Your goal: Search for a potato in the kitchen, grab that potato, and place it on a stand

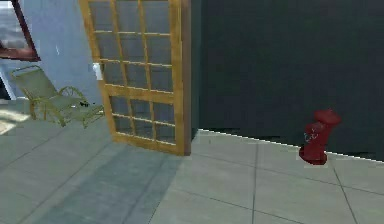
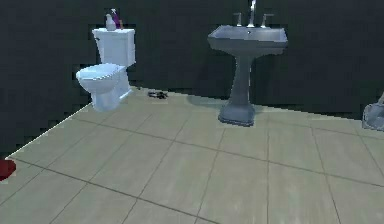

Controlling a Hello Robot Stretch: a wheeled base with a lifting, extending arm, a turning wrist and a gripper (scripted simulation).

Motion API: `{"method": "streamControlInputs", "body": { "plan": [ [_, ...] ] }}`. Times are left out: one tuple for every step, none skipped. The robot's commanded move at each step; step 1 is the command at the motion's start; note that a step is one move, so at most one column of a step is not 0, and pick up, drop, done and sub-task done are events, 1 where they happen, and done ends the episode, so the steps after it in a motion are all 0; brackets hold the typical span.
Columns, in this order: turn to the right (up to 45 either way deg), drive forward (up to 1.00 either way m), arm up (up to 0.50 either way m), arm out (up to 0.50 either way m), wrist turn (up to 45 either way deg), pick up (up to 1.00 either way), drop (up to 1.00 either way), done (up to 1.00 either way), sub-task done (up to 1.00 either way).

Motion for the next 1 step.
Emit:
{"method": "streamControlInputs", "body": {
  "plan": [
    [-45.0,0.0,0.0,0.0,0.0,0.0,0.0,0.0,0.0]
  ]
}}
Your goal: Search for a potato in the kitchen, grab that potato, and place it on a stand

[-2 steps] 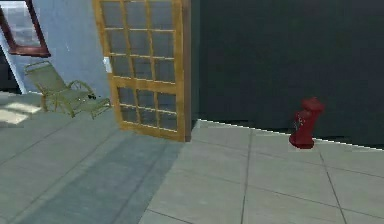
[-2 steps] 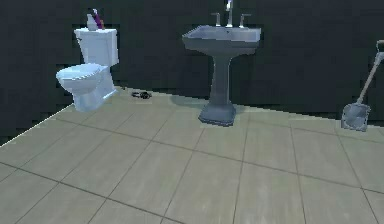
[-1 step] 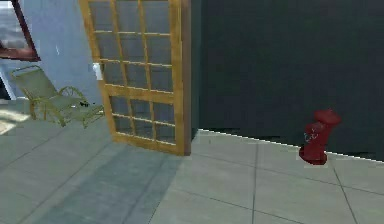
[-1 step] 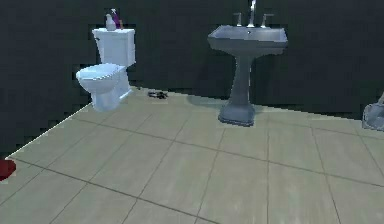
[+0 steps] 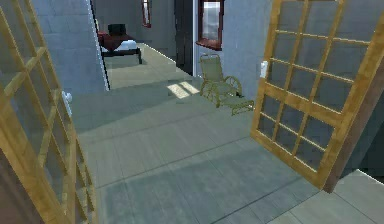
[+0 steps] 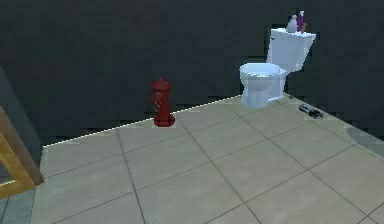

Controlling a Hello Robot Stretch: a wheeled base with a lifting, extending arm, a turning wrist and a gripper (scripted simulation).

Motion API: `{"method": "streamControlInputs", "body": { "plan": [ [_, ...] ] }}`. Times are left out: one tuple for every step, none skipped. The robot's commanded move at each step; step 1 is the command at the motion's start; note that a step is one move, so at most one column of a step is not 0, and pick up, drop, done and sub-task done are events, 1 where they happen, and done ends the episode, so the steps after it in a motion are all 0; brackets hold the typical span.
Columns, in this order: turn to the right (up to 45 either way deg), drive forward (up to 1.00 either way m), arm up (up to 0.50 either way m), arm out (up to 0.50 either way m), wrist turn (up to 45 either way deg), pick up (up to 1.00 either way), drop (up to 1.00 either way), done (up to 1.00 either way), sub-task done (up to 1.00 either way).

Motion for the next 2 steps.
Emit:
{"method": "streamControlInputs", "body": {
  "plan": [
    [-3.0,0.0,0.0,0.0,0.0,0.0,0.0,0.0,0.0],
    [0.0,1.0,0.0,0.0,0.0,0.0,0.0,0.0,0.0]
  ]
}}
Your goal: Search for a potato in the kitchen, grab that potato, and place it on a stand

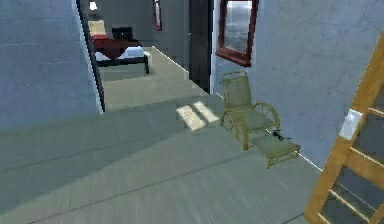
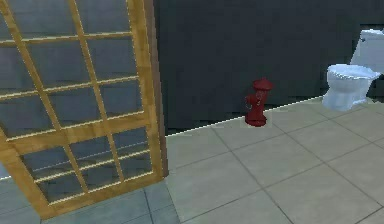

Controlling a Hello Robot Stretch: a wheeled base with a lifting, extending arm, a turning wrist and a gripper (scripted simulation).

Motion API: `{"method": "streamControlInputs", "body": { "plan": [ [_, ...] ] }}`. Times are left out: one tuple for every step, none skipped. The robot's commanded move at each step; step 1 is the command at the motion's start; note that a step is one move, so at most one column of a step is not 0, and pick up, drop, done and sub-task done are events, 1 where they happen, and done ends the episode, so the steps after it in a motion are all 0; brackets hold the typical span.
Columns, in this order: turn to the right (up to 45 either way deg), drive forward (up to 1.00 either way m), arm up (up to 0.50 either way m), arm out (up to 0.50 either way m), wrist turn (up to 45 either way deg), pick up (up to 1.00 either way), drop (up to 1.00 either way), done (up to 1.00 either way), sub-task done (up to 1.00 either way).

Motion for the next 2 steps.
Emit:
{"method": "streamControlInputs", "body": {
  "plan": [
    [0.0,0.25,0.0,0.0,0.0,0.0,0.0,0.0,0.0],
    [-36.0,0.0,0.0,0.0,0.0,0.0,0.0,0.0,0.0]
  ]
}}
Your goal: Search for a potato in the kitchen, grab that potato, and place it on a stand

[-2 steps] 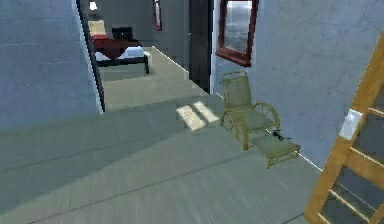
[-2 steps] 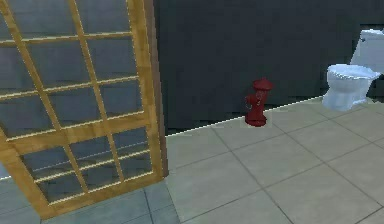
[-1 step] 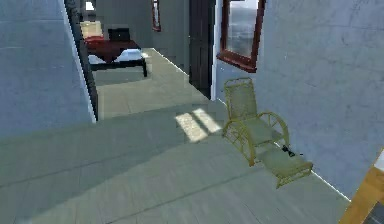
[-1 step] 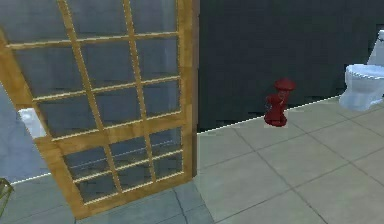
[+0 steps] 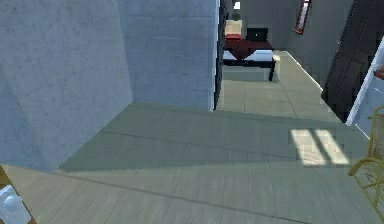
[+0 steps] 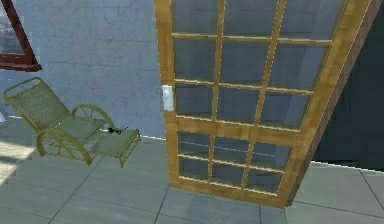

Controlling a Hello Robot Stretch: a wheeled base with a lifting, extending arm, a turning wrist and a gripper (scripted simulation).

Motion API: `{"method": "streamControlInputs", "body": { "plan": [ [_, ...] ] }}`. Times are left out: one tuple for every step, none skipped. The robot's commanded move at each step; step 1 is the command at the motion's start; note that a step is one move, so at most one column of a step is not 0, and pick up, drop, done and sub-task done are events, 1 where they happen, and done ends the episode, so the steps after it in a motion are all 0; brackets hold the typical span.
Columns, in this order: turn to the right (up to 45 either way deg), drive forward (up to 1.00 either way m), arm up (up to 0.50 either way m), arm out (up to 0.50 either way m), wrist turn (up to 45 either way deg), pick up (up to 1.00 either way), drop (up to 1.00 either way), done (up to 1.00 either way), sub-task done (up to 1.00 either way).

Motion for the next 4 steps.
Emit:
{"method": "streamControlInputs", "body": {
  "plan": [
    [0.0,0.25,0.0,0.0,0.0,0.0,0.0,0.0,0.0],
    [-6.0,0.0,0.0,0.0,0.0,0.0,0.0,0.0,0.0],
    [0.0,0.35,0.0,0.0,0.0,0.0,0.0,0.0,0.0],
    [-24.0,0.0,0.0,0.0,0.0,0.0,0.0,0.0,0.0]
  ]
}}
